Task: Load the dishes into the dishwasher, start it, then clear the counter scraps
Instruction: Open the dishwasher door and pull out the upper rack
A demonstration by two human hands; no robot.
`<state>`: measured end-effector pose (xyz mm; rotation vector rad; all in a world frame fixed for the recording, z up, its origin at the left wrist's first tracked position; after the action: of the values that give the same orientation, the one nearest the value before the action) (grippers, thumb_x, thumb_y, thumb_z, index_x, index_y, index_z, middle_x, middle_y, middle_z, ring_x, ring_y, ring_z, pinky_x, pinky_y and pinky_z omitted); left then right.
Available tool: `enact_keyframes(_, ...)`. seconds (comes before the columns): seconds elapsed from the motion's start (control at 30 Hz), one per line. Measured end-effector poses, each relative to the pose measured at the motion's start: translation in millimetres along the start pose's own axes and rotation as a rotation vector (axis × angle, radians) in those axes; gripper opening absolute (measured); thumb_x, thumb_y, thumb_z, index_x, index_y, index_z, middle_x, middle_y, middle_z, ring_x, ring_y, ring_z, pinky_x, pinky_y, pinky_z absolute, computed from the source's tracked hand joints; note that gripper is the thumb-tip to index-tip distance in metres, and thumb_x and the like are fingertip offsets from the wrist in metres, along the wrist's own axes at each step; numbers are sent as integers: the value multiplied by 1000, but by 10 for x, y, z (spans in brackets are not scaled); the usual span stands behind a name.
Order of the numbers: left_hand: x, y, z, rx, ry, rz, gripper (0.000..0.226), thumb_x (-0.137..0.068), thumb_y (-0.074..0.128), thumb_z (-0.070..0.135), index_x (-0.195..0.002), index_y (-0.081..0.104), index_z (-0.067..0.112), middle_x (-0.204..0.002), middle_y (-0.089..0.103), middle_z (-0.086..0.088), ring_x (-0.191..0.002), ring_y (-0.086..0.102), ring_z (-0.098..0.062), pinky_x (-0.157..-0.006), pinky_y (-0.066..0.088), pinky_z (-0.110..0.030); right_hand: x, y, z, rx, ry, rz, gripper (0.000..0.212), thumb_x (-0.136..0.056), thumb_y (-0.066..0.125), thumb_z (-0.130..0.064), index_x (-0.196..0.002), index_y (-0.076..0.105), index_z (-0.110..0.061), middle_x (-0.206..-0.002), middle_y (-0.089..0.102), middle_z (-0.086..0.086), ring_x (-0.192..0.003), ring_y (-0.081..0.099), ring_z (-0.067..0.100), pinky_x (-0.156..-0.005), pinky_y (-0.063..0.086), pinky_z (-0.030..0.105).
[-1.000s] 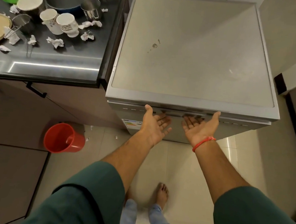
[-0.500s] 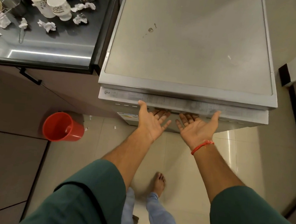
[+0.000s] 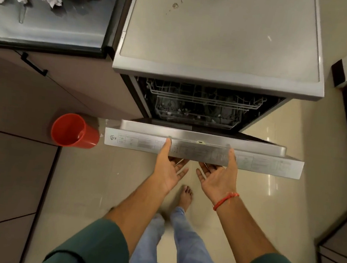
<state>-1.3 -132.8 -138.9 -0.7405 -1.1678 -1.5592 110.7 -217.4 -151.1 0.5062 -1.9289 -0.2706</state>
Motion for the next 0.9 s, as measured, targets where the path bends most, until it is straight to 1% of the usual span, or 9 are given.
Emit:
enact_keyframes(0.07,23,-46,-39,-16,0,-3,64,-93,51,67,-131,55,16,-126,67,-9,-115,66,-21,-98,48,-39,18,-39,39,24,0,18,85,-78,61,-77,-144,49,-24,-132,63,6,-122,58,22,-102,39,42)
enact_keyframes(0.17,45,-118,-67,-59,4,-5,56,-96,46,66,-123,58,18,-123,69,-6,-113,68,-20,-102,48,-40,19,-73,55,93,4,37,79,-87,55,-72,-147,45,-21,-131,62,7,-118,58,20,-100,38,41)
enact_keyframes(0.3,30,-246,-160,-134,28,24,50,-104,37,56,-129,56,17,-121,71,-3,-107,71,-18,-86,52,-36,51,-222,166,135,15,31,66,-96,48,-63,-144,48,-18,-133,62,6,-115,59,18,-100,38,41)
enact_keyframes(0.47,-60,-396,-353,-174,87,44,55,-103,34,60,-132,54,19,-117,73,0,-95,75,-13,-81,55,-38,69,-347,331,109,-42,27,55,-99,46,-60,-138,52,-21,-129,64,6,-115,61,20,-102,41,42)
enact_keyframes(0.53,-85,-466,-432,-169,91,69,56,-102,34,61,-132,54,19,-115,73,1,-91,76,-12,-78,57,-39,108,-373,389,121,-61,32,46,-101,43,-57,-131,55,-24,-128,65,6,-115,61,20,-104,40,43)
enact_keyframes(0.6,-100,-537,-503,-196,88,90,55,-103,32,61,-131,54,20,-113,73,3,-90,76,-12,-75,57,-39,128,-424,456,142,-74,44,36,-103,39,-55,-119,57,-27,-124,65,4,-114,62,19,-107,38,43)
enact_keyframes(0.7,-101,-627,-602,-233,68,91,53,-103,28,62,-131,53,24,-113,73,4,-90,76,-13,-76,58,-39,143,-508,546,167,-92,68,32,-104,36,-53,-111,56,-28,-126,65,4,-111,63,17,-109,37,44)
enact_keyframes(0.8,-100,-732,-700,-267,50,104,55,-102,27,64,-132,53,26,-111,75,4,-90,76,-13,-75,57,-40,199,-618,650,273,-99,118,33,-104,36,-55,-110,56,-29,-122,67,5,-110,65,18,-102,44,42)
enact_keyframes(0.9,-151,-831,-803,-267,28,89,59,-100,27,66,-133,54,26,-111,76,5,-92,76,-13,-79,56,-42,312,-728,802,499,-31,158,38,-105,43,-48,-120,59,-18,-115,68,5,-105,68,19,-89,52,39)
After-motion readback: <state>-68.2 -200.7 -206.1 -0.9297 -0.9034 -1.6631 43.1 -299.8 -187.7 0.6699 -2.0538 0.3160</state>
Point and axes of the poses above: each hand's wrist, its own x-axis away from the middle knuckle, its own y-axis out of the palm, z = x × y, the point moved 7 cm from there along -x, towards the middle knuckle
